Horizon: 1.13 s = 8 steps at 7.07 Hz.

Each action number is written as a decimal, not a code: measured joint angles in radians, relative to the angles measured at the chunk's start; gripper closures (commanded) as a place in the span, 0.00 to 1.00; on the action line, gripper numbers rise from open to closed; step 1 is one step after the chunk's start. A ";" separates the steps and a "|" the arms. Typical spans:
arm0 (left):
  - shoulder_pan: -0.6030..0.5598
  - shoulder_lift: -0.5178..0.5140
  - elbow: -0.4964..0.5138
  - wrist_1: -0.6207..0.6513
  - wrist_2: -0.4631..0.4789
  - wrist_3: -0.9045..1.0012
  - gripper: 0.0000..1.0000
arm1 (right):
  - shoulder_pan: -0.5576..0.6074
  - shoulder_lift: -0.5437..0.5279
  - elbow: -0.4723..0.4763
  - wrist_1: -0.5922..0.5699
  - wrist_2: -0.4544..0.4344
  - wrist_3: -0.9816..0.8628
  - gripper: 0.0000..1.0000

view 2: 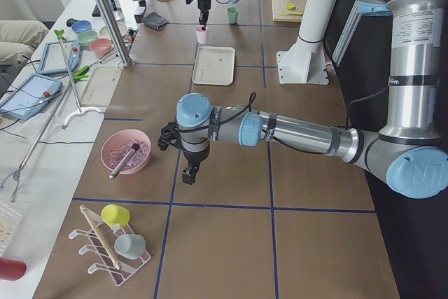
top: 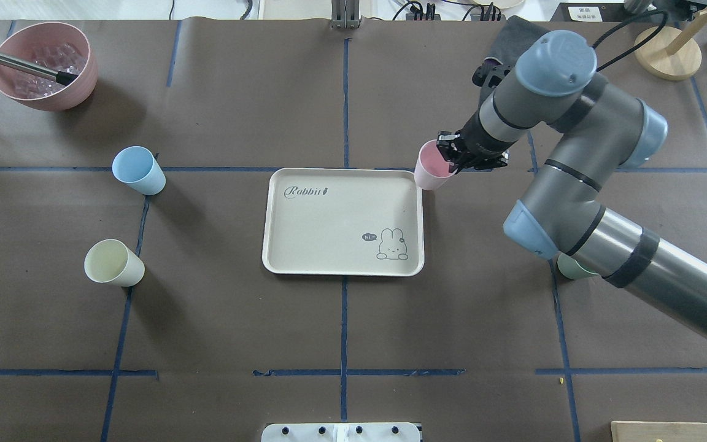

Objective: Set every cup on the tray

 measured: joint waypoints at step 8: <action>0.002 -0.001 0.002 -0.019 0.001 -0.018 0.00 | -0.033 0.049 0.016 -0.089 -0.053 0.055 0.01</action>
